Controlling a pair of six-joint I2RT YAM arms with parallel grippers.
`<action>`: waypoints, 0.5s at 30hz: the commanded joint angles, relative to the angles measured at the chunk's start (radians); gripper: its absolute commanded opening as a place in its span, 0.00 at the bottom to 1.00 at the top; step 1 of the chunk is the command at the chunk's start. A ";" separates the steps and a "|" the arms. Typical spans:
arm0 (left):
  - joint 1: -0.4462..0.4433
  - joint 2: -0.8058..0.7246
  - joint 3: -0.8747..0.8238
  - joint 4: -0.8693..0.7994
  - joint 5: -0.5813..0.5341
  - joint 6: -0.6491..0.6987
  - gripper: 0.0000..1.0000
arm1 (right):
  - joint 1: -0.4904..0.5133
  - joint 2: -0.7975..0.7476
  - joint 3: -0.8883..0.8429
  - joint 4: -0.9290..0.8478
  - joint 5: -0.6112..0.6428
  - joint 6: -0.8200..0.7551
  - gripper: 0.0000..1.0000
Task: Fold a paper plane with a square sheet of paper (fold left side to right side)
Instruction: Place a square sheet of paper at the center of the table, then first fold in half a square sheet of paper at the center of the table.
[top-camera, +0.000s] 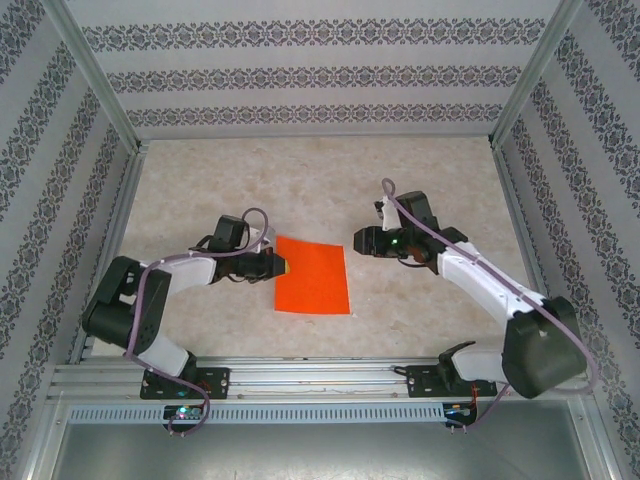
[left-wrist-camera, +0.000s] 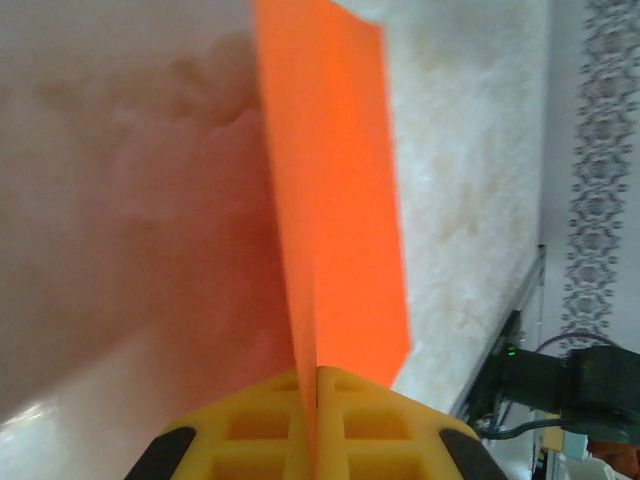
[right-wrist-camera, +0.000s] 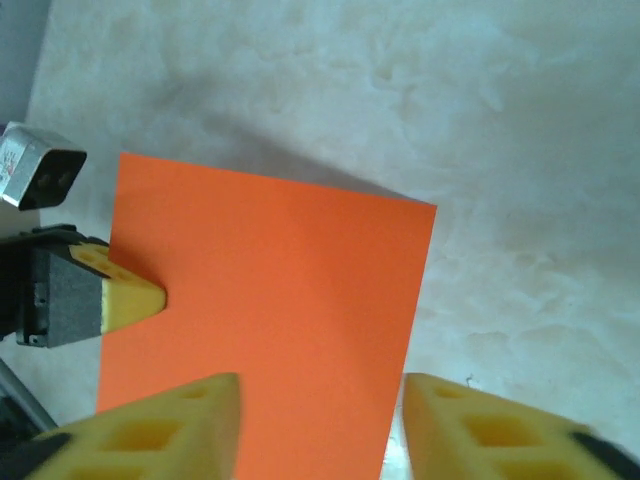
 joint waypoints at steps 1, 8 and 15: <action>-0.010 0.033 0.057 -0.100 -0.041 0.078 0.00 | 0.034 0.070 -0.004 0.042 -0.012 0.074 0.28; -0.011 0.079 0.092 -0.154 -0.062 0.090 0.00 | 0.090 0.215 0.026 0.051 0.005 0.125 0.05; -0.010 0.067 0.092 -0.150 -0.047 0.064 0.05 | 0.128 0.334 0.036 0.034 0.029 0.133 0.03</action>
